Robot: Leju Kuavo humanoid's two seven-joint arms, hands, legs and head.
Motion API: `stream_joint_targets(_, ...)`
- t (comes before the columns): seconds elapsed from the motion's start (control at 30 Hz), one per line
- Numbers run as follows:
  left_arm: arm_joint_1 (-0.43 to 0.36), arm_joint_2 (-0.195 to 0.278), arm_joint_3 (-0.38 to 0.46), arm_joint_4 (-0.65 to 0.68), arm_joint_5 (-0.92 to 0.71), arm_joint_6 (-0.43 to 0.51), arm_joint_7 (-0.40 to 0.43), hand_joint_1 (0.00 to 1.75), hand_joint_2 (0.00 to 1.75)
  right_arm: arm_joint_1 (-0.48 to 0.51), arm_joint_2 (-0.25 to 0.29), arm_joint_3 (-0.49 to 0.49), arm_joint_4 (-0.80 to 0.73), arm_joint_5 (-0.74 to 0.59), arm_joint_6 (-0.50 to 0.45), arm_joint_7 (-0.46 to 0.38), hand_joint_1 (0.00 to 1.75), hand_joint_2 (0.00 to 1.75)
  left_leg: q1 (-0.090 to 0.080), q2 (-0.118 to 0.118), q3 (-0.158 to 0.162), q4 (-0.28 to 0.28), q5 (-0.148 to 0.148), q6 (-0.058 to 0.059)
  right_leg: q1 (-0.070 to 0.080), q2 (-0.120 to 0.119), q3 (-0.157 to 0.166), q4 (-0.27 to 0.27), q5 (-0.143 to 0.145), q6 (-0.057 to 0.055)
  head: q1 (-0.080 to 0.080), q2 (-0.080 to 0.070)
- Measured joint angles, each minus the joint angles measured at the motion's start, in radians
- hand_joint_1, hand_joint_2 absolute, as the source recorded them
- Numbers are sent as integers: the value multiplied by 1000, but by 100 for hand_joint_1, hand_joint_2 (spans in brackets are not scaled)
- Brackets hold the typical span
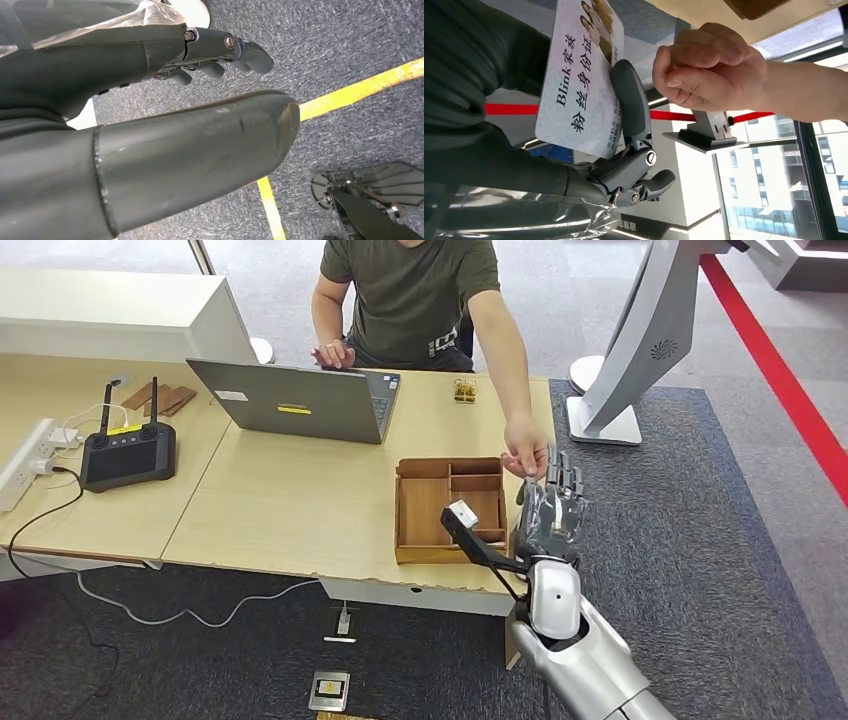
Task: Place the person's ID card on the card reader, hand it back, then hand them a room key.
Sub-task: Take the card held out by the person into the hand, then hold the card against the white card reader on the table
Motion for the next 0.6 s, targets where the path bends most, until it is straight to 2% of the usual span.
stream_joint_targets(0.17,2,0,0,0,0,3,-4,0,0,31,0,-25,-23,-51,-60,-47,175,175,0,0,0,0,0,0,0,0,0,0,0,0,0,0)
stream_joint_targets(0.47,3,0,0,0,0,3,-4,0,0,51,0,-49,-46,-59,-65,-55,175,175,0,0,0,0,0,0,0,0,0,0,0,0,0,0)
stream_joint_targets(0.6,3,0,0,0,0,3,-4,0,0,62,-1,-58,-60,-85,-77,-86,175,175,0,0,0,0,0,0,0,0,0,0,0,0,0,0)
